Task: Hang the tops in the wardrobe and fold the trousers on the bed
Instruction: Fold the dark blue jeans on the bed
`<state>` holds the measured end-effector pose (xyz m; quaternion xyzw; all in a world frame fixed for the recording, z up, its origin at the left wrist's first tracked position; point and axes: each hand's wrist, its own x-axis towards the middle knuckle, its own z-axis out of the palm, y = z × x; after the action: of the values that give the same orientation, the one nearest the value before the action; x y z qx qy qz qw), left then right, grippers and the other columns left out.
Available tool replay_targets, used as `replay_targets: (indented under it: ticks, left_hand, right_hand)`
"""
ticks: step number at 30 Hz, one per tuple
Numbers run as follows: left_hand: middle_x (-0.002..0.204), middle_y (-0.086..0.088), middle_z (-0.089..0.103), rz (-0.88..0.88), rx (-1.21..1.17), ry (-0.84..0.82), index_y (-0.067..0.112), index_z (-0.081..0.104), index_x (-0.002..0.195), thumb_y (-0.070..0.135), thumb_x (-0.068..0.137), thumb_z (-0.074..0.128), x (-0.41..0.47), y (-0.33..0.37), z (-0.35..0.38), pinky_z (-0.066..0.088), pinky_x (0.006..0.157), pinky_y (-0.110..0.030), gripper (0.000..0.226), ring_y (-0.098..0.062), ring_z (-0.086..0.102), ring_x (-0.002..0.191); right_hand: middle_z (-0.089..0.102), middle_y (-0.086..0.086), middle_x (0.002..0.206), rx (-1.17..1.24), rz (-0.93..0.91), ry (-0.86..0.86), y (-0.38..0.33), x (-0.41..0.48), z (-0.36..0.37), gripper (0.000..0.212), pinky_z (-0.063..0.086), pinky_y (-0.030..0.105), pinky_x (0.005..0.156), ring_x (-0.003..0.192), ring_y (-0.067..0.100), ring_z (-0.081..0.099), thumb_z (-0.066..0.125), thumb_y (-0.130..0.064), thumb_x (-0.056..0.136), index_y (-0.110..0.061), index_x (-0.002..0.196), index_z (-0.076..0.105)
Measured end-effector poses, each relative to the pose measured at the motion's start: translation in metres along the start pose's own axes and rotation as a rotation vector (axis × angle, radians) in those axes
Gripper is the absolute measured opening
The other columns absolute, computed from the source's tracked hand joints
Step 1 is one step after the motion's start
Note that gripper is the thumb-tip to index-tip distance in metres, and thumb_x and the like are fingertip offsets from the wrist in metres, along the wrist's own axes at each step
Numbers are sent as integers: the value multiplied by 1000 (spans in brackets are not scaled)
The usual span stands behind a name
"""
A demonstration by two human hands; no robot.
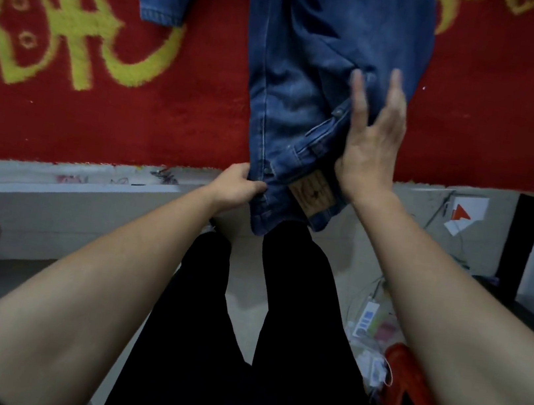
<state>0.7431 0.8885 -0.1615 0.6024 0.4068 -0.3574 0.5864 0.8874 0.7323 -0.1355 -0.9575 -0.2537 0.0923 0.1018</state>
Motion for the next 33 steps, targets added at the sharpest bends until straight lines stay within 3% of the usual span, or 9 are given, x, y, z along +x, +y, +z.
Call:
replay_targets:
  ticks: [2, 5, 8, 12, 16, 20, 23, 29, 33]
  left_hand:
    - [119, -10, 67, -1, -73, 25, 6, 58, 121, 8, 97, 54, -7, 0, -5, 50, 99, -42, 24, -26, 63, 112]
    - [120, -12, 65, 33, -37, 154, 7, 56, 119, 14, 100, 49, -22, 7, -23, 46, 102, -50, 22, -29, 60, 113]
    - [113, -12, 65, 113, -75, 316, 10, 59, 111, 18, 101, 49, -50, 24, -56, 48, 98, -48, 17, -29, 61, 109]
    - [107, -17, 66, 181, -96, 551, 4, 62, 108, 20, 100, 46, -104, 64, -122, 49, 87, -41, 24, -33, 62, 102]
    - [100, -16, 64, 294, -396, 704, 9, 58, 102, 21, 99, 53, -185, 114, -204, 53, 86, -46, 14, -27, 62, 92]
    - [82, -5, 61, 489, -572, 785, 16, 56, 86, 21, 96, 61, -286, 161, -271, 50, 65, -27, 12, -20, 58, 75]
    - [89, -9, 59, 632, -740, 749, 11, 54, 103, 18, 94, 64, -370, 193, -312, 49, 61, -28, 16, -19, 58, 71]
    - [99, -5, 56, 1148, -673, 857, 17, 49, 118, 2, 93, 59, -539, 241, -361, 52, 59, -19, 31, -12, 57, 73]
    - [114, -6, 56, 1381, -427, 984, 35, 51, 116, 47, 75, 80, -630, 249, -377, 54, 92, -34, 52, -16, 60, 95]
  right_hand:
    - [11, 27, 161, -92, -241, -175, -5, 9, -9, 75, 15, 55, 121, 150, 45, 13, 58, 4, 77, -25, 145, 48]
    - [15, 27, 161, -241, -496, -315, -18, 20, -30, 44, 7, 56, 121, 150, 45, 8, 72, -29, 72, -20, 113, 62]
    - [34, 21, 155, -330, -540, -332, -39, 27, -61, 56, 11, 56, 120, 149, 41, 16, 65, -62, 74, -18, 107, 72]
    - [52, 2, 142, -271, -431, -357, -81, 24, -113, 46, 39, 41, 101, 128, 29, 43, 54, -53, 90, -17, 110, 76]
    - [63, 0, 129, 36, -154, -44, -131, 35, -196, 31, 49, 38, 85, 112, 31, 54, 58, -37, 92, -15, 109, 74]
    - [68, 17, 99, 372, 61, 288, -188, 63, -308, 12, 43, 41, 69, 91, 43, 61, 50, -24, 91, -17, 93, 59]
    - [68, 21, 104, 525, 155, 445, -221, 79, -395, 19, 37, 36, 72, 98, 42, 60, 50, -20, 93, -11, 106, 61]
    - [64, 13, 101, 739, -46, 692, -298, 70, -527, 21, 46, 38, 79, 98, 36, 61, 49, -21, 92, -8, 108, 55]
    - [60, -1, 99, 843, -184, 884, -343, 48, -599, 32, 47, 32, 80, 98, 28, 63, 51, -23, 90, -14, 120, 54]
